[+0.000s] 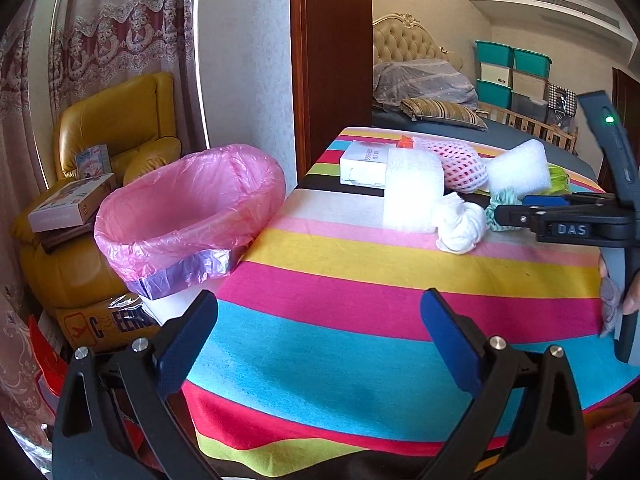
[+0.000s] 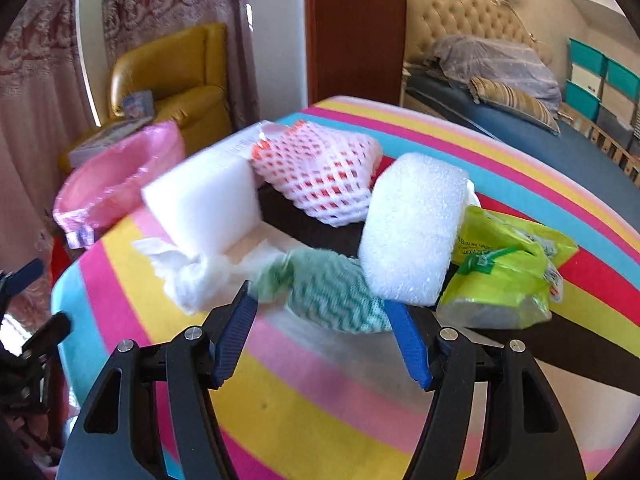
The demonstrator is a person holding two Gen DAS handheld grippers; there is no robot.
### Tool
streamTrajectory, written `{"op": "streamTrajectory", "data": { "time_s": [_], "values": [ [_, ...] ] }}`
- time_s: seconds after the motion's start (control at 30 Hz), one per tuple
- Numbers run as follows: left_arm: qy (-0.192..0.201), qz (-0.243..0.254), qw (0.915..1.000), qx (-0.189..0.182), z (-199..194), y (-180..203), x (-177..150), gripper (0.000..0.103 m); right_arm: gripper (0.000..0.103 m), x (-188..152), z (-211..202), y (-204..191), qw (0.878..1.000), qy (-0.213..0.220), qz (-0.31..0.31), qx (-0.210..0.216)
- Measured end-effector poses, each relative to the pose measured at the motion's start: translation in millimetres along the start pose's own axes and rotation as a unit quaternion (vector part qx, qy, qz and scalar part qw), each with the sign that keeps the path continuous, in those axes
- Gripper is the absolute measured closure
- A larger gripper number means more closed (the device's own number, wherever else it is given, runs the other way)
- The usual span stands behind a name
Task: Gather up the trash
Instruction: 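Grasp the green-white cloth with right tool while left tool grasps white tissue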
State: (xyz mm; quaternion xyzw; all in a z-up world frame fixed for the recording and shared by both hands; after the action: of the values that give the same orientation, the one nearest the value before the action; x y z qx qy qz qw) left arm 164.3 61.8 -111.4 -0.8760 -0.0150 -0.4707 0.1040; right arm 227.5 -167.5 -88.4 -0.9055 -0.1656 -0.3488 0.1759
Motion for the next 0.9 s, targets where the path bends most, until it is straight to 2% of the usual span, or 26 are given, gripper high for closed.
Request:
{"op": "streamTrajectory", "data": {
  "time_s": [0.03, 0.17, 0.3, 0.43, 0.63, 0.9],
  "values": [
    [-0.001, 0.000, 1.0000, -0.002, 0, 1, 0, 0.005, 0.041, 0, 4, 2, 1.000, -0.007, 0.005, -0.003],
    [0.000, 0.006, 1.0000, -0.005, 0, 5, 2, 0.005, 0.066, -3, 0, 6, 1.000, -0.006, 0.013, -0.004],
    [-0.001, 0.016, 0.9998, -0.014, 1, 17, 7, 0.005, 0.075, -12, -20, 3, 1.000, 0.009, 0.014, 0.018],
    [-0.001, 0.024, 0.9993, -0.028, 2, 36, 17, 0.005, 0.075, -24, -39, 0, 0.999, 0.016, 0.010, 0.029],
    [-0.031, 0.029, 0.9979, -0.048, 16, 65, 27, 0.006, 0.075, -40, -62, 1, 0.999, 0.026, 0.009, 0.044],
    [-0.051, 0.055, 0.9953, -0.062, 31, 110, 37, 0.027, 0.075, -50, -82, 11, 0.998, 0.043, 0.019, 0.049]
  ]
}}
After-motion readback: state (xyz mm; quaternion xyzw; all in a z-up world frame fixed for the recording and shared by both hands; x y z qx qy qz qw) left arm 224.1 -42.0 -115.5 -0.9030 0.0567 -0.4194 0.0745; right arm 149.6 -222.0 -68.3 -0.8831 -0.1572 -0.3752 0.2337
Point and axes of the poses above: each gripper's, at about its wrist camera, not at the fingertips, and z roughly the way its jaws point, y to its right, x to its top, the point moved 9 cm from there along z, roughly the way its jaws point, and after that the axes turned 15 degrees about x, right-handed, at the moved point
